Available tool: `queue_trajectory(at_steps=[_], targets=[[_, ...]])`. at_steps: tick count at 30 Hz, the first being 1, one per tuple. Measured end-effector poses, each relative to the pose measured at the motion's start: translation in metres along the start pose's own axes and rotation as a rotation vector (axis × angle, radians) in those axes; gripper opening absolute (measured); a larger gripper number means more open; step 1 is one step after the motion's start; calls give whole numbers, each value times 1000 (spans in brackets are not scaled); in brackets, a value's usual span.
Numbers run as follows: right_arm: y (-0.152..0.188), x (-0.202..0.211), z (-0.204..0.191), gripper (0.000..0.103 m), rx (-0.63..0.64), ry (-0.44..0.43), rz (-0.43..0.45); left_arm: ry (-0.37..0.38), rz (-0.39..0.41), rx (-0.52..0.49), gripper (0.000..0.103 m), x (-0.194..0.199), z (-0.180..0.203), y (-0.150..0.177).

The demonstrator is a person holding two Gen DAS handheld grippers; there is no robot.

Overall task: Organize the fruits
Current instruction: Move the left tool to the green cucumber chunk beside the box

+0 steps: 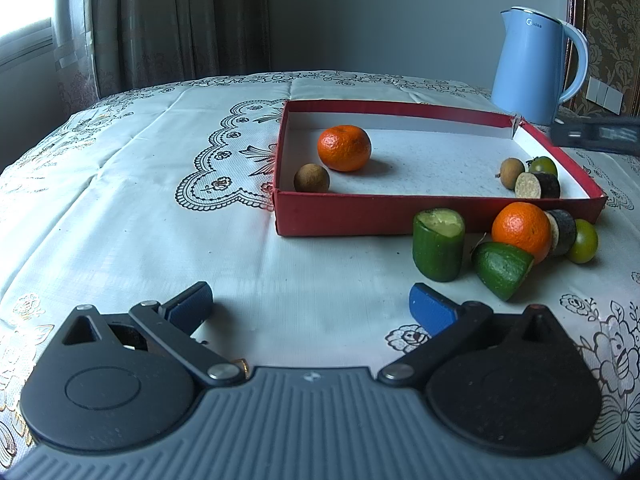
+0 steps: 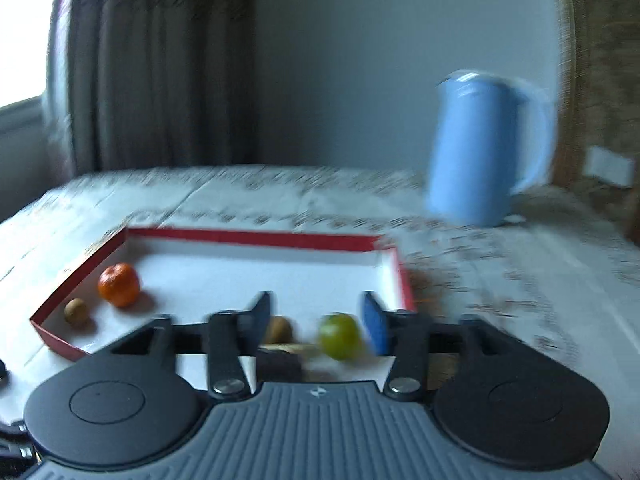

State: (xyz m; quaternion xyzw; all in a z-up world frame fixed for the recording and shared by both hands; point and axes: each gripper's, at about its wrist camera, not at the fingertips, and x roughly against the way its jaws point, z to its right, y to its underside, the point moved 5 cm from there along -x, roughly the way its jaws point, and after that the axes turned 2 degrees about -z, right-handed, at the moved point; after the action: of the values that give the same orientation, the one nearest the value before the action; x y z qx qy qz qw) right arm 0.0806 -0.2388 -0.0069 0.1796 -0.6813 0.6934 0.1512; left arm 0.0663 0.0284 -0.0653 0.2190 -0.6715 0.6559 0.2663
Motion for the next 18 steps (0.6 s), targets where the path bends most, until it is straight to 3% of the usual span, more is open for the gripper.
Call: queue_trajectory(at_steps=[2, 5, 11, 14, 18], targets=[[10, 21, 8, 77, -10, 45, 73, 0, 0, 0, 103, 0, 0, 0], [23, 38, 16, 77, -19, 107, 106, 0, 0, 0, 103, 0, 0, 0], [42, 36, 34, 83, -74, 169, 49, 0, 0, 0, 103, 0, 0, 0], [49, 31, 40, 83, -84, 167, 24, 0, 1, 0, 103, 0, 0, 0], [48, 35, 47, 83, -130, 127, 60, 9, 8, -5, 103, 2, 1, 0]])
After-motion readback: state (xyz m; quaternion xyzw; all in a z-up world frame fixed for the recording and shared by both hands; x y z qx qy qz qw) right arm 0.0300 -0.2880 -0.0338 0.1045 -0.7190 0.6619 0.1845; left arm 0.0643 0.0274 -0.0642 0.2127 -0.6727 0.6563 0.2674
